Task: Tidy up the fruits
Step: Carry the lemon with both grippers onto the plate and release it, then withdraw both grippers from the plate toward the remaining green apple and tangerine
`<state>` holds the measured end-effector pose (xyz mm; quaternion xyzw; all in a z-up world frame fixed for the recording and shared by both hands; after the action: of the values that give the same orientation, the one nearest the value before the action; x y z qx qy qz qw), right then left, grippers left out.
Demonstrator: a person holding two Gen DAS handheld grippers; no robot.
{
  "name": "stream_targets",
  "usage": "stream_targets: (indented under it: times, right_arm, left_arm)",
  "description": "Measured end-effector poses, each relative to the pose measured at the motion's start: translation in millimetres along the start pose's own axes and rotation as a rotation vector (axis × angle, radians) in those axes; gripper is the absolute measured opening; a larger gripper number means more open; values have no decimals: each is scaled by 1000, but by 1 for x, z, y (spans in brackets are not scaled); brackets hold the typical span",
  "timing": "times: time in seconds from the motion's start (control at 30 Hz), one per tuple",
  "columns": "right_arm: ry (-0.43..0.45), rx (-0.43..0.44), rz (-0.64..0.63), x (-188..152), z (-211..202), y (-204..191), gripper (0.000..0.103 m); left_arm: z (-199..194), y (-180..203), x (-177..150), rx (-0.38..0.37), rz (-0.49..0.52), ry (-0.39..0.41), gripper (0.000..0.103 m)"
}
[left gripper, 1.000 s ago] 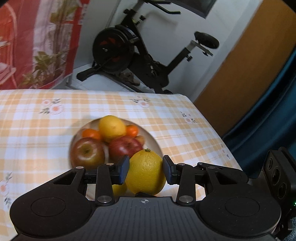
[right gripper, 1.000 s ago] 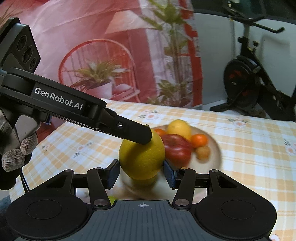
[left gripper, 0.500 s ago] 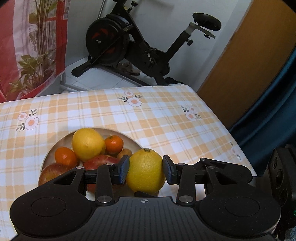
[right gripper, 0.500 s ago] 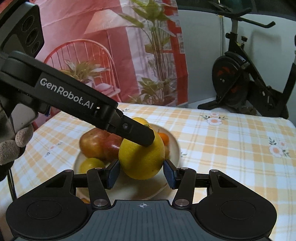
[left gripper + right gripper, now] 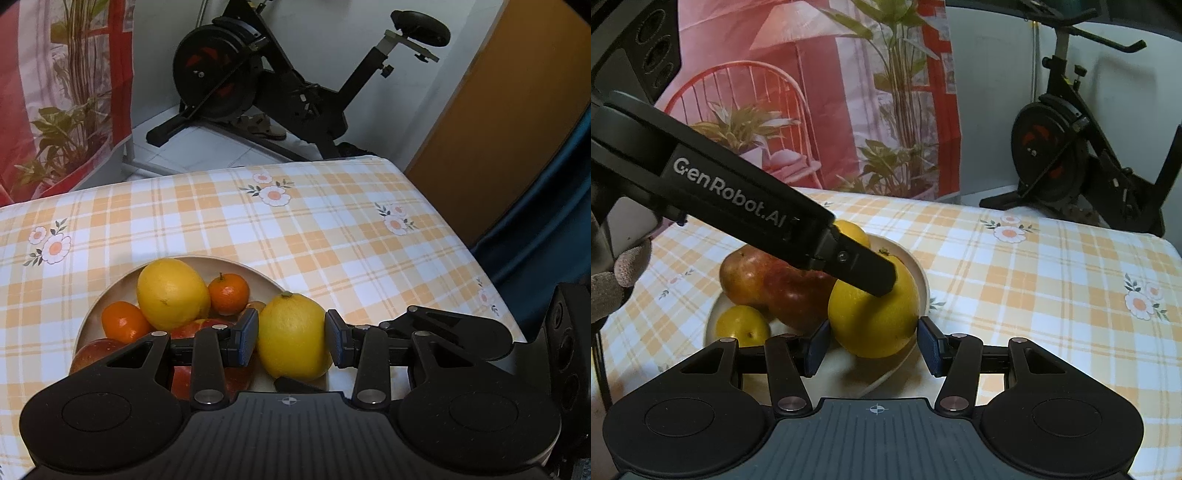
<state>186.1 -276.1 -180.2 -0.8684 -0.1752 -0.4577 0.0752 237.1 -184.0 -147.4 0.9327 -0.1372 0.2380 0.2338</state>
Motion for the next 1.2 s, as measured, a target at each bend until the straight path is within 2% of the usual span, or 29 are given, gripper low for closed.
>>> stream_targets:
  times: [0.3,0.63,1.2]
  right_arm:
    - [-2,-7,21,-1,4,2,49]
    - [34,-35,55,-6,-12,-7,49]
    - [157,-80,169,-46,-56,-46,49]
  left_arm:
    - [-7,-12,4,20,-35,38,42]
    - [-35,-17,-3,40,-36,117,42]
    - [-106,-49,-55,135,-74,298,42]
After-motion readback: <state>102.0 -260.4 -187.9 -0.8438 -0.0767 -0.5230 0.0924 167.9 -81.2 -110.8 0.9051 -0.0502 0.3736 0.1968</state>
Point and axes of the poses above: each gripper's, at about its wrist camera, not at the fingertips, and z roughly the way its jaws point, y to its right, x to its top, the point moved 1 cm from there along z, roughly the way its jaws point, and after that the axes turned 13 degrees about -z, right-handed, at the moved point
